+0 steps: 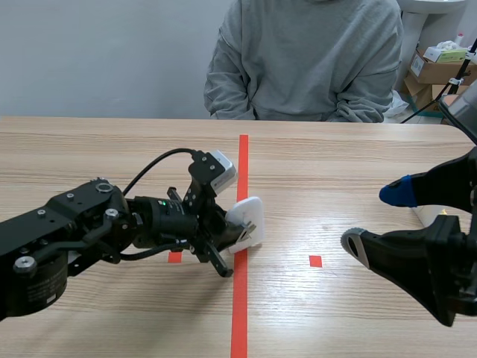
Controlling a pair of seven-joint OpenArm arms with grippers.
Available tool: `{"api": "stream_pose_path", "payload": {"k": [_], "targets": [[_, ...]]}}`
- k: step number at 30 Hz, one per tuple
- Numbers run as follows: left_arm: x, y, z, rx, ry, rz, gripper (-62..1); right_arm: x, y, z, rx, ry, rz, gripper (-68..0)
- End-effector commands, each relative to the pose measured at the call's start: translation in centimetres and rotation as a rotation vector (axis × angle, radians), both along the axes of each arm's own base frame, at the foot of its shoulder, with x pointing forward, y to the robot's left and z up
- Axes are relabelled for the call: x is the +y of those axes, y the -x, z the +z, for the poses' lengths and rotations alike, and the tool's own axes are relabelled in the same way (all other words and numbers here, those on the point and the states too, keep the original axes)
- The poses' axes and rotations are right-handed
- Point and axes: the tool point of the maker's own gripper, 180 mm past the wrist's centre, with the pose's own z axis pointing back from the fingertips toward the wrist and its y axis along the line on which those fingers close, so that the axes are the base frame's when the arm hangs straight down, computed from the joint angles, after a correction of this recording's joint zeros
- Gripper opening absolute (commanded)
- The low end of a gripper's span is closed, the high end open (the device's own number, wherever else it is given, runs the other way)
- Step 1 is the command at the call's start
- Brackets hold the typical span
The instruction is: Do the leaf sorting experiment
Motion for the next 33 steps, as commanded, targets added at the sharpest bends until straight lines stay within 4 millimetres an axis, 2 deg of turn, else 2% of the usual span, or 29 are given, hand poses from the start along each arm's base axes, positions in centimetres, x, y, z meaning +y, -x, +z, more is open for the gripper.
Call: {"api": "stream_pose_path", "payload": {"k": [1, 5, 7, 11, 18, 22, 28, 33], "targets": [[-0.7, -1.1, 2.7, -0.051, 0.055, -0.005, -56.8, 0.0, -0.3, 0.5, -0.021, -0.012, 0.003, -15.7], [0.8, -0.9, 2.9, -0.03, 0.057, 0.006, -56.8, 0.0, -0.3, 0.5, -0.021, -0.012, 0.003, -15.7], [2.1, -1.3, 2.8, -0.022, 0.062, 0.055, -56.8, 0.0, -0.3, 0.5, -0.021, -0.012, 0.003, -15.7], [6.7, -3.2, 3.1, -0.032, 0.078, 0.206, -56.8, 0.0, -0.3, 0.5, -0.021, -0.012, 0.003, -15.7], [19.7, -7.1, 5.9, -0.12, 0.051, 0.564, -56.9, -0.1, -0.3, 0.5, -0.021, -0.011, 0.002, -15.7], [25.6, -8.0, 7.0, -0.172, -0.02, 0.728, -56.9, -0.1, -0.3, 0.5, -0.022, -0.01, 0.002, -15.7], [30.4, -9.5, 6.8, -0.212, -0.095, 0.885, -56.9, 0.0, -0.3, 0.6, -0.027, -0.02, -0.001, -15.7], [32.2, -10.9, 6.5, -0.219, -0.102, 0.941, -56.8, -0.1, -0.3, 0.5, -0.027, -0.008, -0.001, -15.7]]}}
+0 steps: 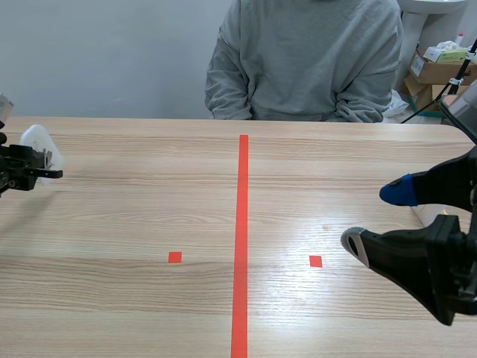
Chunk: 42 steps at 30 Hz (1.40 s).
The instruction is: Do the leaf sorting experiment
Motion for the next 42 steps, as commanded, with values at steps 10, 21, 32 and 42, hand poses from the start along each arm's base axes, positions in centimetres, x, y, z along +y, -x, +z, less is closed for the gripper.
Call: {"api": "stream_pose_path", "payload": {"k": [10, 21, 32, 42], "targets": [[0.8, -1.9, -0.7, 0.039, -0.135, -0.024, -56.8, 0.0, -0.3, 0.5, -0.021, -0.012, 0.001, -15.7], [-0.3, -1.2, -2.8, 0.098, -0.215, -0.094, -56.9, 0.0, -0.3, 0.5, -0.021, -0.012, 0.001, -15.7], [-0.6, -0.9, -3.3, 0.106, -0.226, -0.108, -56.6, 0.0, -0.3, 0.5, -0.021, -0.012, 0.0, -15.7], [-0.7, -1.0, -3.2, 0.097, -0.223, -0.109, -30.5, 0.0, -0.3, 0.5, -0.021, -0.012, 0.001, -15.7]]}}
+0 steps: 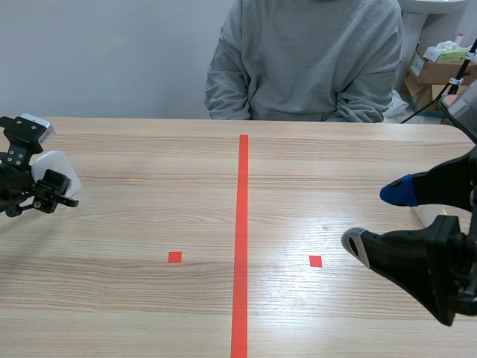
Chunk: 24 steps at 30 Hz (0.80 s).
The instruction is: Do the leaf sorting experiment
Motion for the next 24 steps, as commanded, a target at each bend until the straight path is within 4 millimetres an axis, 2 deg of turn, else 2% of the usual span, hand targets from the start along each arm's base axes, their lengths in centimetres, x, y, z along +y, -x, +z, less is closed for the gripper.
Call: {"api": "stream_pose_path", "payload": {"k": [1, 8, 14, 19, 24], "targets": [[0.3, -0.8, 1.3, -0.043, 0.004, 0.002, -27.7, 0.0, -0.3, 0.5, -0.021, -0.016, 0.001, -15.7], [0.2, -0.9, 1.4, -0.05, 0.017, 0.008, -8.8, 0.0, -0.3, 0.5, -0.02, -0.015, 0.001, -15.7], [-0.1, -0.9, 1.7, -0.053, 0.036, -0.007, -1.0, -0.1, -0.3, 0.4, -0.021, -0.002, 0.001, -15.7], [-2.8, -0.2, 4.4, -0.088, 0.114, -0.137, -0.1, -0.2, -0.2, 0.2, -0.018, 0.01, 0.001, -15.6], [-7.5, 3.0, 8.9, -0.144, 0.165, -0.352, -0.2, -0.2, -0.3, 0.2, -0.019, 0.01, 0.001, -15.6]]}}
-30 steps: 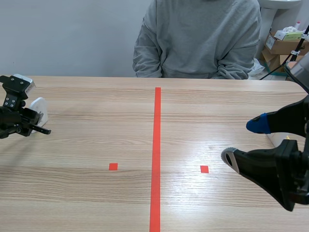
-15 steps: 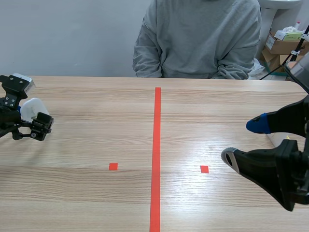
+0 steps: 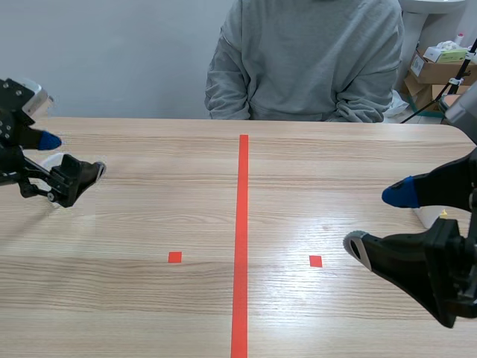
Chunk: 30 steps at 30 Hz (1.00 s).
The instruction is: Do the leaf sorting experiment
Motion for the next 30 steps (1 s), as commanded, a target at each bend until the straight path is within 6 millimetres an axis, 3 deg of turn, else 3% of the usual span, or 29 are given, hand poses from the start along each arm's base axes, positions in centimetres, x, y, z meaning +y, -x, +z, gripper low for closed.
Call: {"api": "stream_pose_path", "payload": {"k": [1, 7, 15, 22, 30], "targets": [[-0.7, 1.0, 2.1, -0.042, 0.028, -0.034, -0.3, 0.0, -0.3, 0.5, -0.02, -0.016, 0.001, -15.6], [-6.3, 6.8, 6.0, -0.065, 0.125, -0.21, -0.4, 0.0, -0.3, 0.5, -0.02, -0.016, 0.001, -15.6], [-11.0, 13.6, 6.5, -0.012, 0.188, -0.321, -4.3, 0.0, -0.3, 0.5, -0.02, -0.016, 0.001, -15.6], [-13.4, 17.2, 6.8, 0.048, 0.289, -0.353, -4.3, 0.0, -0.3, 0.6, -0.02, -0.019, 0.001, -15.6], [-13.9, 19.2, 5.8, 0.117, 0.331, -0.351, -4.3, 0.1, -0.3, 0.6, -0.02, -0.024, 0.001, -15.6]]}}
